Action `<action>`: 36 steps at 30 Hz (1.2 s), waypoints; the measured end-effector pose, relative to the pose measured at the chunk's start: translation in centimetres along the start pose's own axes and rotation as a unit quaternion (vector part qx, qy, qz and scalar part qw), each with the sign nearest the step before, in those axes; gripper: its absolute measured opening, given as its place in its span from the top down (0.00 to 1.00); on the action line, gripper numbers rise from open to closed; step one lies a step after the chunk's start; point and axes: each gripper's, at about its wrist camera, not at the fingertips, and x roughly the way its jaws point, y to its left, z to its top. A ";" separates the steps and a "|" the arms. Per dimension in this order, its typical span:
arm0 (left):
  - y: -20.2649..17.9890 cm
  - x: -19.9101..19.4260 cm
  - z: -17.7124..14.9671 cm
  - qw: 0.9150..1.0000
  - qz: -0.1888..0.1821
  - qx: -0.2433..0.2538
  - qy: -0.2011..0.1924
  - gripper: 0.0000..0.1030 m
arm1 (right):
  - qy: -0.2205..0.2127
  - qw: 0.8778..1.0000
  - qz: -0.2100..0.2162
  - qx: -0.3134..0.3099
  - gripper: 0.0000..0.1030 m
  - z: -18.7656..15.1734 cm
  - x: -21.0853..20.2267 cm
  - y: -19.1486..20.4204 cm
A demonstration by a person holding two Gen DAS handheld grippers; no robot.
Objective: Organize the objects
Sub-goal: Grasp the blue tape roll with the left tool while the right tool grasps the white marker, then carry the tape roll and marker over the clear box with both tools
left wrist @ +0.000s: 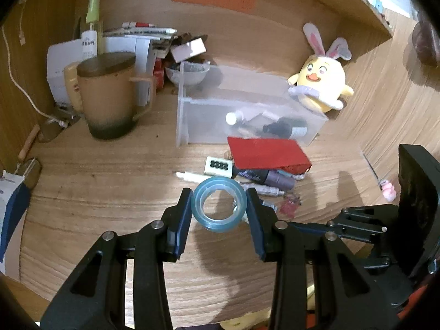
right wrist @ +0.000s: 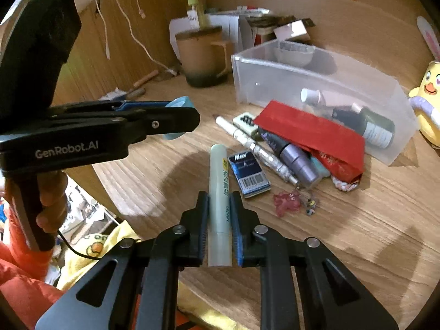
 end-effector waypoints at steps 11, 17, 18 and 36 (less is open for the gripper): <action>-0.9 -0.8 2.0 1.000 -0.011 0.001 -0.028 0.63 | -0.063 0.998 -0.023 0.018 0.86 1.8 -4.1 -1.5; -1.7 -1.0 3.4 0.999 -0.013 0.008 -0.045 0.63 | -0.098 0.994 -0.044 0.037 0.86 3.2 -5.6 -3.4; -1.8 -1.0 3.7 0.999 -0.012 0.009 -0.048 0.63 | -0.104 0.993 -0.050 0.039 0.86 3.5 -5.8 -3.7; -3.1 0.7 9.6 0.996 0.002 0.022 -0.091 0.63 | -0.162 0.979 -0.102 0.071 0.86 8.2 -7.1 -8.8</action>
